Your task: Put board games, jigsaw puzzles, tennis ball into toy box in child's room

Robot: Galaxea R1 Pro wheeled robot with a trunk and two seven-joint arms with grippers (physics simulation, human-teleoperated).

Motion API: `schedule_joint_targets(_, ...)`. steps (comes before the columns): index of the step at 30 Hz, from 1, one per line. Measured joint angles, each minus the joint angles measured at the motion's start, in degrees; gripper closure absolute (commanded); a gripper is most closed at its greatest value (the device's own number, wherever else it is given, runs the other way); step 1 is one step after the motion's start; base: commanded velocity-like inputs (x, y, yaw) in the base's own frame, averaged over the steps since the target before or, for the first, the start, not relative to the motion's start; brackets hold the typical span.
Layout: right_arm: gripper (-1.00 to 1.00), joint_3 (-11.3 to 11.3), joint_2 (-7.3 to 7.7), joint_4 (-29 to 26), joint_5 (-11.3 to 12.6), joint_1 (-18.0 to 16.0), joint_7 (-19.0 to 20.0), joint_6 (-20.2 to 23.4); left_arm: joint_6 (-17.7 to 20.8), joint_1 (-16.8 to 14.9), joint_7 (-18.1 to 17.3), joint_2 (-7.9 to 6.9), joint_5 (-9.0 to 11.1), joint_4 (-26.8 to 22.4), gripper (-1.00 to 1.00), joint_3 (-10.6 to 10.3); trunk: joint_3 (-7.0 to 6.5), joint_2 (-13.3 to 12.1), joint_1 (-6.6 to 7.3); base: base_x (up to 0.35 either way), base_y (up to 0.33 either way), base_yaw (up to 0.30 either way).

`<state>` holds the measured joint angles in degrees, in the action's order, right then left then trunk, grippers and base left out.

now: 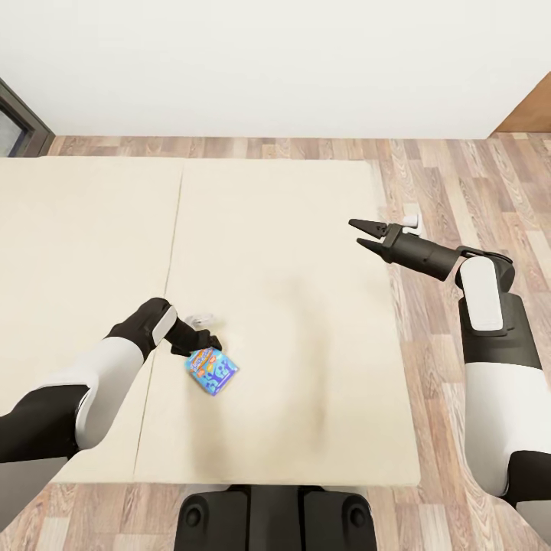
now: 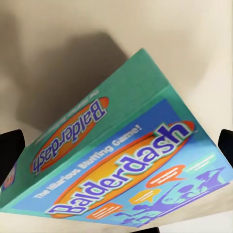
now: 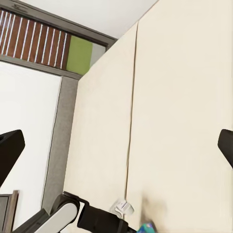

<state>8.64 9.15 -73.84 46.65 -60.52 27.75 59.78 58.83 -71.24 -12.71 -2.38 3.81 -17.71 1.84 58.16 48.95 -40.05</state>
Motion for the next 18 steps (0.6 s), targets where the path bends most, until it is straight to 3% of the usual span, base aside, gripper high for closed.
schedule_joint_targets(18,-1.0,0.02,0.02,0.0,0.0,0.0,0.0,0.0,0.0,0.06,0.0,0.0,0.03,0.0,-1.0,-0.01,0.0,0.0,0.0,-0.001,-0.001,0.0)
